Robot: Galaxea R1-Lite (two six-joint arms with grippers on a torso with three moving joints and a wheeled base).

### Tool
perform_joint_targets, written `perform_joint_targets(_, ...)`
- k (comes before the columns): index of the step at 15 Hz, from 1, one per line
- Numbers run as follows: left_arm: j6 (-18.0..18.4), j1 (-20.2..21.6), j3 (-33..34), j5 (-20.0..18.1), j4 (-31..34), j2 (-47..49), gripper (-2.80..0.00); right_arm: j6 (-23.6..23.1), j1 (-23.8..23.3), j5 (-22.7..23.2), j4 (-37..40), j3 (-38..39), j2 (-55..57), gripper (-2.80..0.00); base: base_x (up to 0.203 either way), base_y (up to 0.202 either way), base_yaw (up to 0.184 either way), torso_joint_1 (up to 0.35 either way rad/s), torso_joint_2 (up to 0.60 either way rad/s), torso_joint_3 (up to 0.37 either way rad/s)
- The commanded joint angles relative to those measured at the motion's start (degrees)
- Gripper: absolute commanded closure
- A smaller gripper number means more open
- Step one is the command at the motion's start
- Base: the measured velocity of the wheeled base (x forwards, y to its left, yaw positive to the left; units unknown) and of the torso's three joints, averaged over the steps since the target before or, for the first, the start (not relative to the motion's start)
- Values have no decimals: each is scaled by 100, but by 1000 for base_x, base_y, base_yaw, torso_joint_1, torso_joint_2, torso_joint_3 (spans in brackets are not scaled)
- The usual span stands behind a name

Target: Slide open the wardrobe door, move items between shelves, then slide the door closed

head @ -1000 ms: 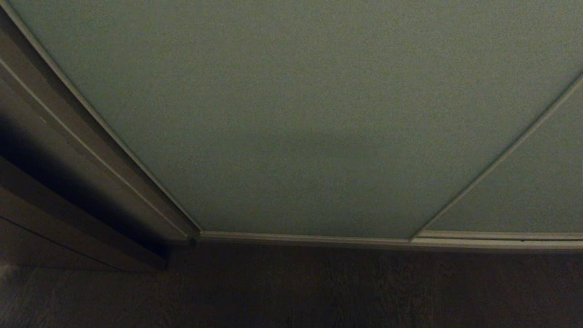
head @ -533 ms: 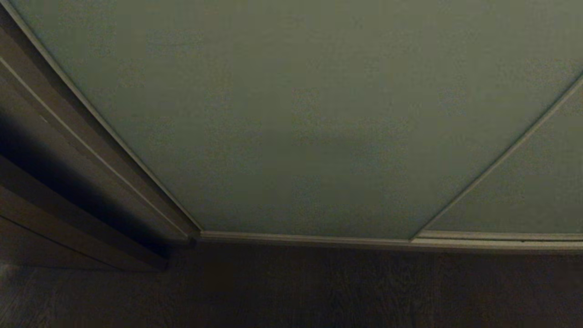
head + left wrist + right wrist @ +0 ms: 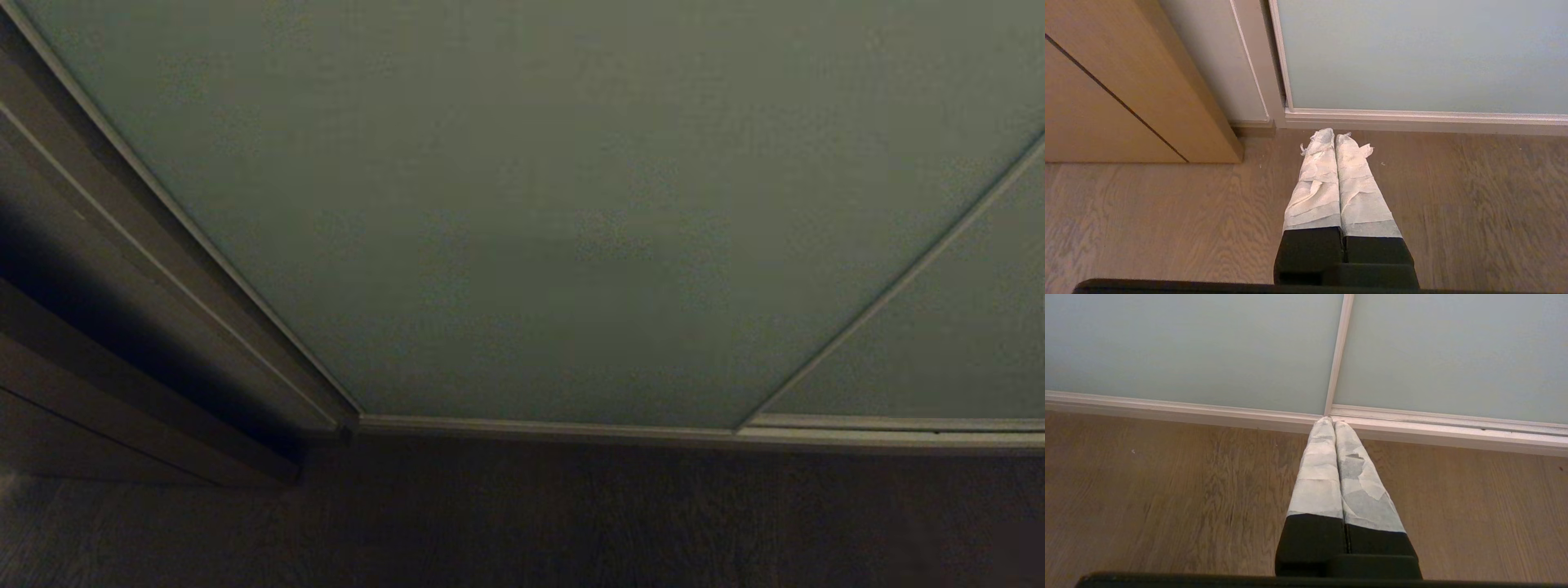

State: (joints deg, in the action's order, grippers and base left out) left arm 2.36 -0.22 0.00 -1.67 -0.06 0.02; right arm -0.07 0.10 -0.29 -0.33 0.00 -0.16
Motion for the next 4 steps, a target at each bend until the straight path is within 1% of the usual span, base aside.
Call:
perform_joint_targets(1,2,3,0,0,-3,-2,0,-1,8,3,-2,0,-2,0,0,0,0,0,0,0)
perform_joint_targets(4,1,4,0,0,-3,-2,0,-1,-1,3,-9,9,-2,0,0,0,0,0,0,0)
